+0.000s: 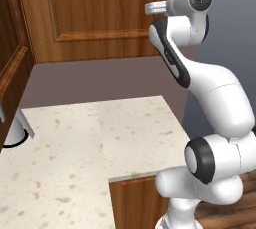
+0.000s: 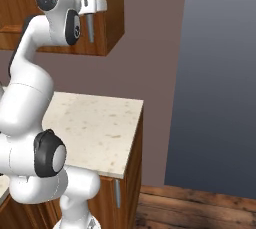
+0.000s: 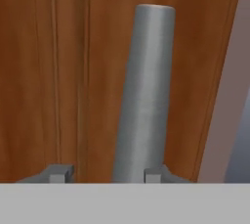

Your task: The dining table condiment station is running low on condiment bottle. Refill the condiment station by opening the cabinet and taking the condiment bottle from the cabinet and placing it on the dining table.

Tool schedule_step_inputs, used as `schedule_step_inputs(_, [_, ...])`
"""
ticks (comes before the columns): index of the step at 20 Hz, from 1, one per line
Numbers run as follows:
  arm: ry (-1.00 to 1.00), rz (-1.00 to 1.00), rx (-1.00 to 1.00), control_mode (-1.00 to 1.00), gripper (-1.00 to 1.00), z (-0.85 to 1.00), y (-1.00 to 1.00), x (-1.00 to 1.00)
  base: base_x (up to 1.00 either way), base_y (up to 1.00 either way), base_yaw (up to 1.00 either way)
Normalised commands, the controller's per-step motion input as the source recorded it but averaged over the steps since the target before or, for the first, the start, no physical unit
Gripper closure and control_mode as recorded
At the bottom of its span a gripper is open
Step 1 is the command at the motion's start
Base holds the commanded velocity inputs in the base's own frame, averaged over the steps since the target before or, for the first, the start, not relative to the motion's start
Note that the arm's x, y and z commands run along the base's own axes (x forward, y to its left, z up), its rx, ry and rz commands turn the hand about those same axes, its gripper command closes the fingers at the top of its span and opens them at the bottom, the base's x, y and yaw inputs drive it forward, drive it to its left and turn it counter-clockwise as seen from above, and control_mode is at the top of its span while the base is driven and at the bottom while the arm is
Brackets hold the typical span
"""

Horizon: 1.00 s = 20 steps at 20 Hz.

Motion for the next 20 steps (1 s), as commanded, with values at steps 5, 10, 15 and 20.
schedule_step_inputs(5, [0.0,0.0,0.0,-1.0,1.0,-0.02,-0.02,0.19,0.0,0.0,0.0])
schedule_step_inputs(10, [0.0,0.03,0.0,-1.0,1.0,-0.01,-0.2,0.15,0.0,0.0,0.0])
schedule_step_inputs(15, [0.0,0.05,0.0,-1.0,1.0,0.0,-0.25,0.07,0.0,0.0,0.0])
schedule_step_inputs(20, [0.0,0.03,0.0,-1.0,1.0,-0.01,-0.1,0.15,0.0,0.0,0.0])
